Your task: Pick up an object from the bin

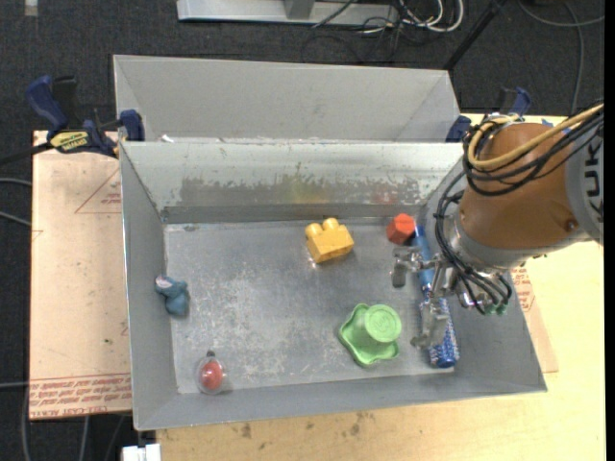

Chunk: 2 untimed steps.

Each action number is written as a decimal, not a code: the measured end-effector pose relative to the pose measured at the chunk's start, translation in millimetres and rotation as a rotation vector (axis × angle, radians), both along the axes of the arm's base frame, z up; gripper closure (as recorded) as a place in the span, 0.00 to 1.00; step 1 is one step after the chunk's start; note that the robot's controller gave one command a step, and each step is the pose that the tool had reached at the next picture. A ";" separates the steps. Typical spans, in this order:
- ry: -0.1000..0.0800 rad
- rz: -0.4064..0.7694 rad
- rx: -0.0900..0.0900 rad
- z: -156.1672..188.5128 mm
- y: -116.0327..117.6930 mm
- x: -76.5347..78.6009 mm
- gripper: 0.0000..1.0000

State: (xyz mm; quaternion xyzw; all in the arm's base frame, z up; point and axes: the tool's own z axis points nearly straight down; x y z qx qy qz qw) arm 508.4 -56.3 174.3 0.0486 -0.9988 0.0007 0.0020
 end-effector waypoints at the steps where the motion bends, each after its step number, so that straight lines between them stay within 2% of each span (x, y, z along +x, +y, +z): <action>1: -0.002 -0.317 0.002 -104.5 25.4 1.5 0.00; 2: -0.005 -0.316 0.001 -100.1 24.9 3.3 1.00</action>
Offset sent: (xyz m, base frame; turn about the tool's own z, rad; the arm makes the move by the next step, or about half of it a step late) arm 0.0013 0.0251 -0.1043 0.3174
